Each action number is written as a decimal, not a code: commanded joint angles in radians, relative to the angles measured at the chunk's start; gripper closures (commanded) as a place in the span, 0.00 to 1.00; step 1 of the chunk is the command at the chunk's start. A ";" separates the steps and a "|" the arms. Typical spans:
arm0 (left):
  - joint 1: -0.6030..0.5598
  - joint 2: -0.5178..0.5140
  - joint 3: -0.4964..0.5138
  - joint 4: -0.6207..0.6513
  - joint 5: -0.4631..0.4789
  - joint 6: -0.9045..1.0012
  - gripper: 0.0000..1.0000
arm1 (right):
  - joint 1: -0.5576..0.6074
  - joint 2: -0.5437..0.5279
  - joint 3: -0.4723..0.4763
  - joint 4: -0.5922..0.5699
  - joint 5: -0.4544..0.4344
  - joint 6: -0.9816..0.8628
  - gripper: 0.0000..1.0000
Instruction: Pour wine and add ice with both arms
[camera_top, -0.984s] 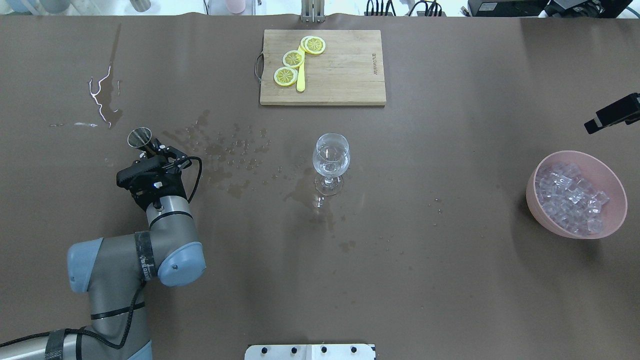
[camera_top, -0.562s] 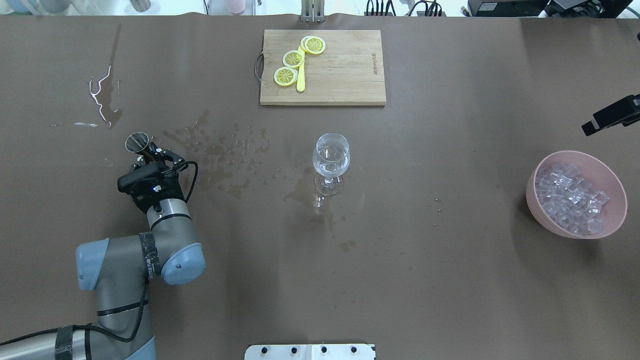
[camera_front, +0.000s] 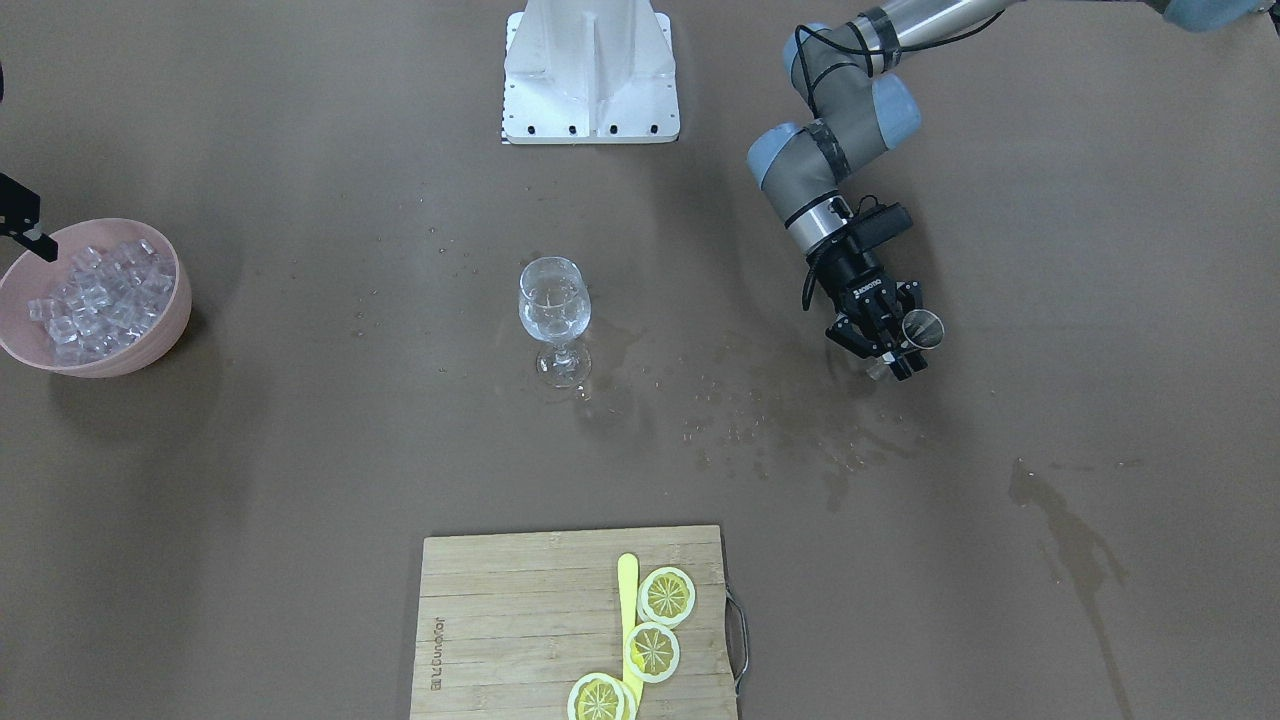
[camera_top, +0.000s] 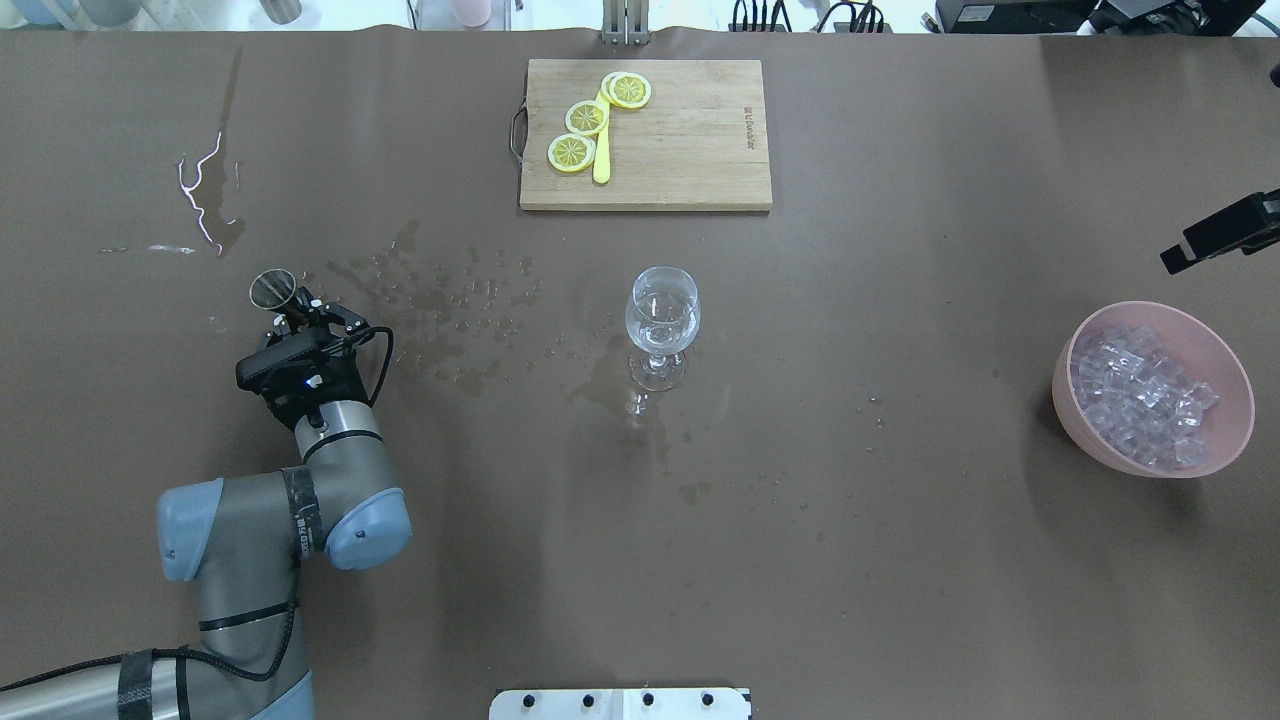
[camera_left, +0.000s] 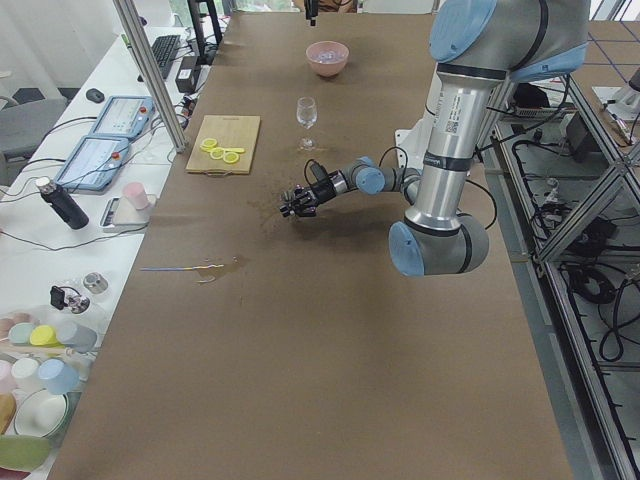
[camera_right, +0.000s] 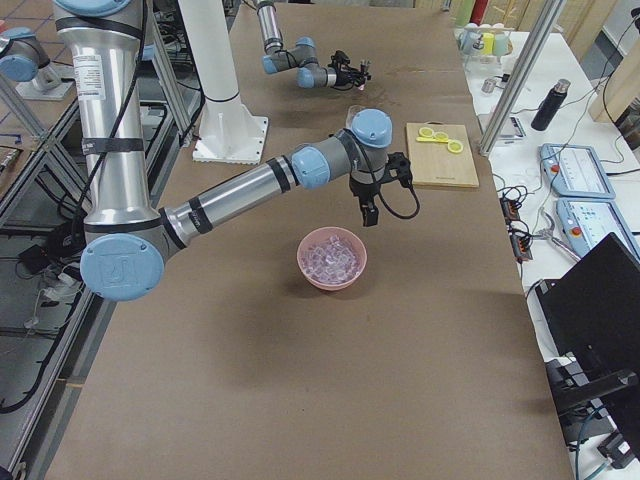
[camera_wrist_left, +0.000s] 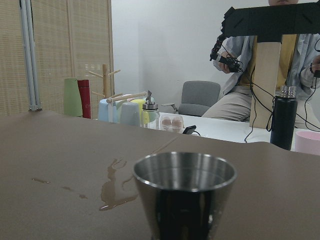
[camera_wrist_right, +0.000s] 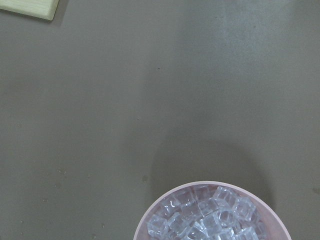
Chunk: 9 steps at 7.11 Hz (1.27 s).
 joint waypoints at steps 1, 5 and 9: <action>0.001 -0.002 0.009 0.000 0.000 -0.001 0.99 | -0.001 0.001 0.000 0.000 0.000 0.000 0.00; -0.001 -0.002 0.007 0.003 -0.002 0.000 0.47 | -0.001 0.001 0.000 0.000 0.000 0.000 0.00; -0.001 0.015 -0.060 0.006 -0.011 0.051 0.01 | -0.001 0.003 0.002 0.000 0.000 0.003 0.00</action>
